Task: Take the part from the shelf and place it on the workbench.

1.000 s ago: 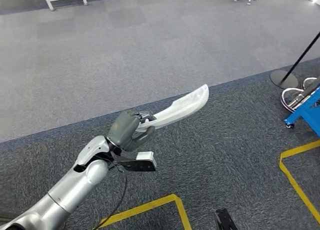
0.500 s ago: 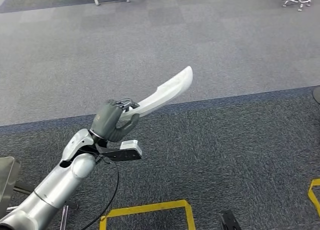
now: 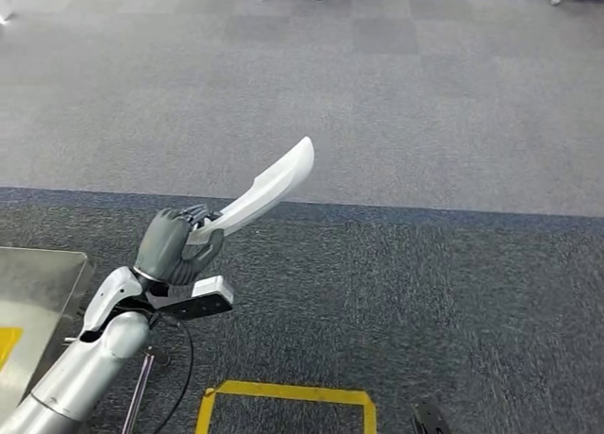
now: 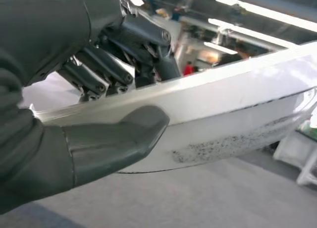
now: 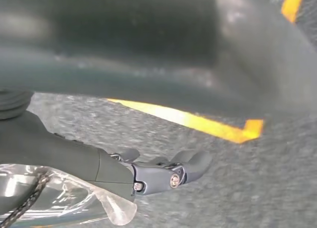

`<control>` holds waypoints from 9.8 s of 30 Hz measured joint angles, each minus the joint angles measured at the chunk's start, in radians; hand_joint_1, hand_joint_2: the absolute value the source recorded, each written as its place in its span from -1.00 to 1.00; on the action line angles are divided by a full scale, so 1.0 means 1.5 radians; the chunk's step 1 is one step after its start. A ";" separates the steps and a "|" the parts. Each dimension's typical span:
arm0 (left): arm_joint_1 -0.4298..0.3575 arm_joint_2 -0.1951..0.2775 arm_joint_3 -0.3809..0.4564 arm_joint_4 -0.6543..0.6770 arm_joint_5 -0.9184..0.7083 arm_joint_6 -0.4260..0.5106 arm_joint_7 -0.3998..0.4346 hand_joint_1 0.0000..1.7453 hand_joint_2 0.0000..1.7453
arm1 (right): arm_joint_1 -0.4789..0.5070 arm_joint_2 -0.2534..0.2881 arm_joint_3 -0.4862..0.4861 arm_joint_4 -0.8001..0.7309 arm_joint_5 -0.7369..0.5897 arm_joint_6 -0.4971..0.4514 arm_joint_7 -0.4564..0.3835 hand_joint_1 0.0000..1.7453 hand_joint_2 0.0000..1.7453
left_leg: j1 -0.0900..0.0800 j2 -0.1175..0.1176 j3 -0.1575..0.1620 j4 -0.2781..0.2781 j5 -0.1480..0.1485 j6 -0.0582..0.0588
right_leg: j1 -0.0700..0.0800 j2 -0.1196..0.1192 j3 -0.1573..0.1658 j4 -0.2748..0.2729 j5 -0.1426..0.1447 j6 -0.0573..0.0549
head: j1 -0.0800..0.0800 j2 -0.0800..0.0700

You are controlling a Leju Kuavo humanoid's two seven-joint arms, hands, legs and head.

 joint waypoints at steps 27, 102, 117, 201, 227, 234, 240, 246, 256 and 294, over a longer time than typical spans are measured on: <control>0.133 0.057 0.089 -0.098 -0.033 0.021 0.007 1.00 1.00 | 0.022 -0.003 -0.001 0.000 -0.027 -0.005 -0.013 -1.00 -1.00 | -0.001 0.017 0.000 0.015 -0.018 -0.016 | 0.000 -0.028 0.013 -0.035 0.028 -0.009 | -0.004 0.000; 0.426 0.035 0.458 -0.328 0.047 -0.026 -0.072 1.00 1.00 | 0.046 -0.016 -0.041 -0.001 -0.056 -0.007 -0.040 -1.00 -1.00 | 0.019 -0.099 0.020 0.009 -0.031 -0.025 | -0.011 0.101 0.005 -0.031 0.028 -0.001 | -0.002 0.000; 0.427 0.034 0.463 -0.327 0.063 -0.037 -0.065 1.00 1.00 | 0.042 -0.014 -0.051 -0.001 -0.076 0.005 -0.043 -1.00 -1.00 | 0.014 -0.019 0.022 0.015 -0.031 -0.031 | -0.001 0.015 0.022 -0.037 0.016 -0.022 | -0.009 0.000; -0.039 0.001 0.164 0.241 -0.282 0.003 0.158 1.00 1.00 | 0.034 -0.038 -0.068 -0.001 -0.042 0.042 0.006 -1.00 -1.00 | 0.012 -0.016 0.027 0.006 -0.032 -0.028 | 0.000 0.018 0.027 -0.050 0.024 -0.011 | -0.008 0.000; -0.060 0.061 0.188 0.286 -0.286 0.027 0.226 1.00 1.00 | 0.039 -0.038 -0.074 -0.001 -0.062 0.044 0.011 -1.00 -1.00 | 0.013 -0.015 0.027 0.005 -0.032 -0.028 | 0.000 0.019 0.027 -0.050 0.024 -0.011 | -0.008 0.000; -0.064 0.064 0.197 0.297 -0.294 0.031 0.233 1.00 1.00 | 0.039 -0.038 -0.077 -0.001 -0.064 0.044 0.011 -1.00 -1.00 | 0.013 -0.015 0.027 0.005 -0.032 -0.028 | 0.000 0.019 0.027 -0.050 0.024 -0.011 | -0.008 0.000; -0.082 0.064 0.207 0.335 -0.307 0.048 0.235 1.00 1.00 | 0.039 -0.038 -0.084 -0.001 -0.068 0.045 0.009 -1.00 -1.00 | 0.013 -0.015 0.027 0.005 -0.032 -0.028 | 0.000 0.019 0.028 -0.050 0.024 -0.011 | -0.008 0.000; -0.087 0.064 0.209 0.346 -0.312 0.052 0.235 1.00 1.00 | 0.039 -0.038 -0.087 -0.001 -0.068 0.044 0.008 -1.00 -1.00 | 0.013 -0.015 0.027 0.005 -0.032 -0.028 | 0.000 0.018 0.027 -0.050 0.024 -0.011 | -0.008 0.000; -0.111 0.069 0.208 0.375 -0.392 0.062 0.271 -0.50 1.00 | 0.043 -0.039 -0.090 -0.001 -0.067 0.043 0.010 -1.00 -1.00 | 0.013 -0.015 0.027 0.005 -0.032 -0.028 | 0.000 0.019 0.027 -0.050 0.024 -0.011 | -0.008 0.000; -0.184 0.073 0.199 0.438 -0.460 0.071 0.304 -1.00 -1.00 | 0.039 -0.039 -0.091 -0.001 -0.062 0.044 0.013 -1.00 -1.00 | 0.013 -0.015 0.027 0.005 -0.032 -0.028 | 0.000 0.019 0.027 -0.050 0.024 -0.011 | -0.008 0.000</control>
